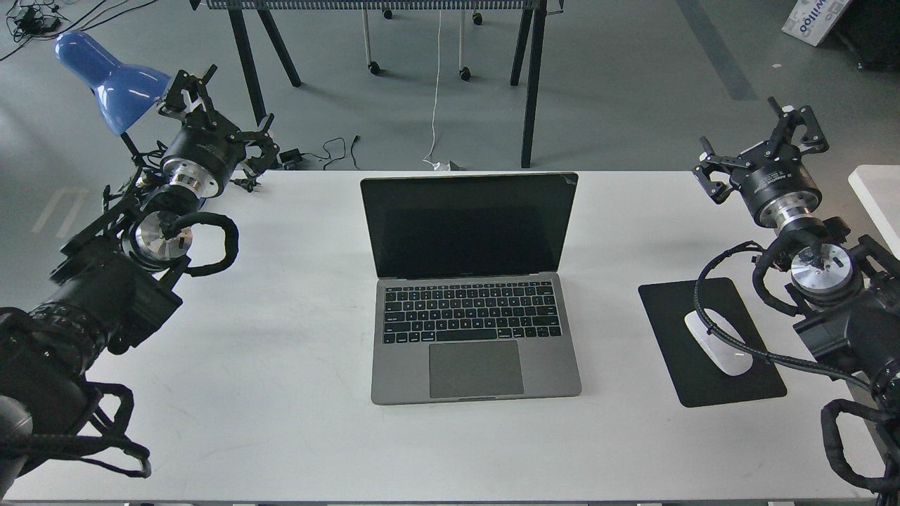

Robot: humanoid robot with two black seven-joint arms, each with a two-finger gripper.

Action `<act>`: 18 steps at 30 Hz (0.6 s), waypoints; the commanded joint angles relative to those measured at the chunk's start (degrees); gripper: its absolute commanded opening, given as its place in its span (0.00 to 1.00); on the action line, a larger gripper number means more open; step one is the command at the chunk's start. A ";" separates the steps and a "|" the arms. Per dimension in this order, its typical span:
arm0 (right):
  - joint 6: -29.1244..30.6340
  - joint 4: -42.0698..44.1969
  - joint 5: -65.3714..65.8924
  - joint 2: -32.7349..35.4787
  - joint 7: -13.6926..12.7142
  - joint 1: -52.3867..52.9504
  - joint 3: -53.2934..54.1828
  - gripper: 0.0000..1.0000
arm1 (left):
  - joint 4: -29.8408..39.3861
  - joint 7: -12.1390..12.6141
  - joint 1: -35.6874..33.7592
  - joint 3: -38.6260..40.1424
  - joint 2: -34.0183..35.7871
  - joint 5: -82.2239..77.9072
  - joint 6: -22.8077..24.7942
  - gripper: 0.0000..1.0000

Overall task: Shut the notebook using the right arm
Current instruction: 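Raise the right gripper up off the mouse pad area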

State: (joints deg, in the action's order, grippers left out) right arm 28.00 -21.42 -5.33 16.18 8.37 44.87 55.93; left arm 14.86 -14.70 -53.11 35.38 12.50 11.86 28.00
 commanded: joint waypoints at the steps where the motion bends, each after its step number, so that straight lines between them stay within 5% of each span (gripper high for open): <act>1: 0.00 -1.78 0.06 0.34 -0.02 0.13 -1.17 1.00 | -0.01 -0.06 -0.06 0.04 -0.02 0.09 0.00 1.00; 12: 0.00 -1.87 1.46 1.22 -0.02 4.51 -2.22 1.00 | -0.01 -0.15 0.12 0.12 -0.02 0.18 0.00 1.00; 18: 0.00 -2.13 3.40 2.54 -0.02 12.68 -15.03 1.00 | -0.01 -0.06 0.12 -0.05 -0.11 0.09 0.00 1.00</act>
State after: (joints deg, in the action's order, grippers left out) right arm 28.00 -23.38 -2.34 18.60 8.39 53.78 47.54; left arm 14.83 -14.86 -52.96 35.44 12.45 12.04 28.00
